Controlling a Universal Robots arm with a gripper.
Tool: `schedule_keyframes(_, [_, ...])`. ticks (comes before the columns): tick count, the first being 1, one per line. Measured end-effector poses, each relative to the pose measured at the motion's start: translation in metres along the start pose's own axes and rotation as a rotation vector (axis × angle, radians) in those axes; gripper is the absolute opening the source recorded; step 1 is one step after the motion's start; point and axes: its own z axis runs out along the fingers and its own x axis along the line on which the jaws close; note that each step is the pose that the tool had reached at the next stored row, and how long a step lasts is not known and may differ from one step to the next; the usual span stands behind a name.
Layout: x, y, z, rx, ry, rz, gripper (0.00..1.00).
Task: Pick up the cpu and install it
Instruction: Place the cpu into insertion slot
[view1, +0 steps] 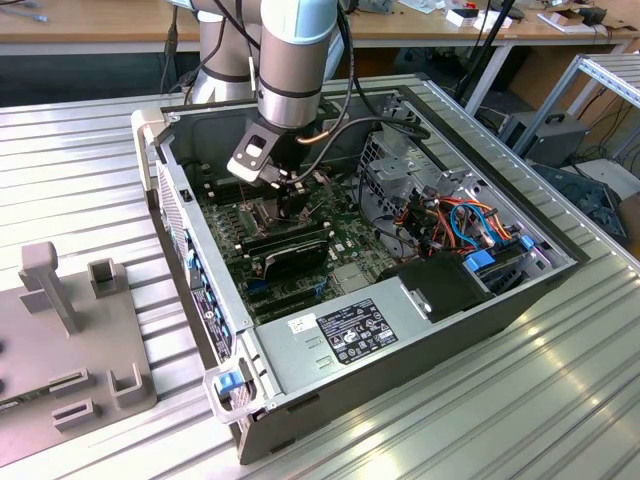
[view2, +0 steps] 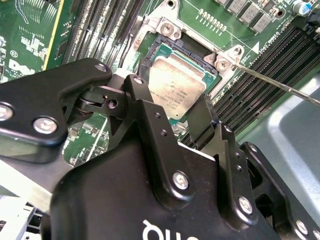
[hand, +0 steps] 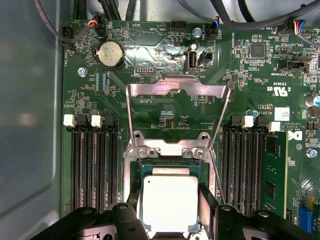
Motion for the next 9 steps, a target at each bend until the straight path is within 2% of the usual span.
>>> schedule_keyframes(9, [0.0001,-0.0002,0.005,0.0,0.0001,0.0,0.55])
